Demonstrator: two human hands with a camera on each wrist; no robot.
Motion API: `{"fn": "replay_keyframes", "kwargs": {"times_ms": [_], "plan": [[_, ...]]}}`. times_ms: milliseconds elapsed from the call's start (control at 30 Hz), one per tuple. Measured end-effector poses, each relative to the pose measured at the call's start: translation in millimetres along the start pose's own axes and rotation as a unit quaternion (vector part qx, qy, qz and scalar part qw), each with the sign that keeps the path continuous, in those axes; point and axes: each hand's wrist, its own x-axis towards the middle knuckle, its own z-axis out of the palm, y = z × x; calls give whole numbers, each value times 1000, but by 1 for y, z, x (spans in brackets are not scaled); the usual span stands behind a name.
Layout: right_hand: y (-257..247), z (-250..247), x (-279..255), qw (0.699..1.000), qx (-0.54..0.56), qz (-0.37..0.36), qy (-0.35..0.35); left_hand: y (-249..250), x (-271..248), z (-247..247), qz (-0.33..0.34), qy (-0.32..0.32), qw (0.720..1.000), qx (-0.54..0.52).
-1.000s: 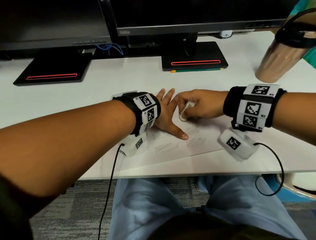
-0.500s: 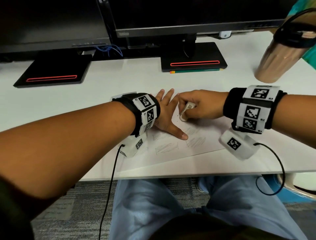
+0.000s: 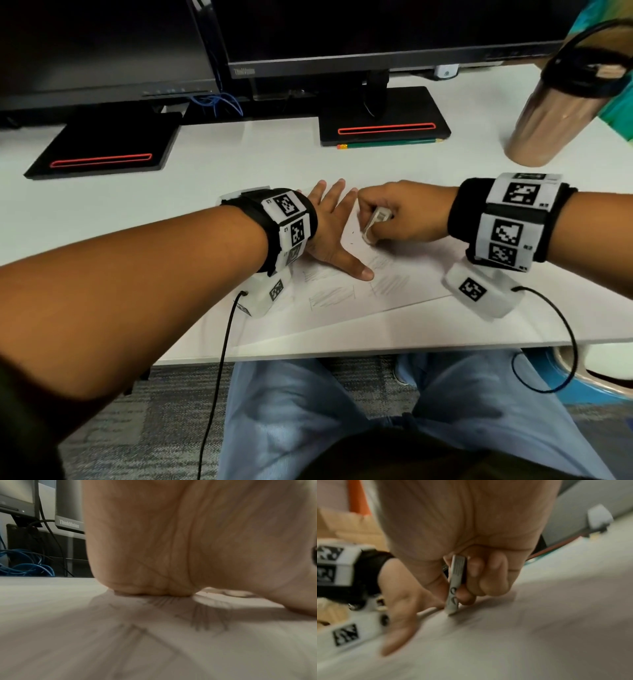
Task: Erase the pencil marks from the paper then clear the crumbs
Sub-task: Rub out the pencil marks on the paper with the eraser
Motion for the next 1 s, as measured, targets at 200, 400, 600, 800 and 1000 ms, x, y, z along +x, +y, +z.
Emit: {"fn": "replay_keyframes", "kwargs": {"times_ms": [200,400,600,800,1000], "plan": [[7,-36,-3,977,150,68,135,-6,-9,-9,16,-4,1000,-17],[10,-23,11,986,118,98,71,0,-3,-14,41,9,999,-7],[4,-4,16,997,21,55,54,6,6,-4,31,-4,999,16],[6,-8,19,996,13,70,44,8,5,-4,26,2,1000,15],[3,-10,19,993,56,91,55,10,4,-6,16,-3,1000,21]]}}
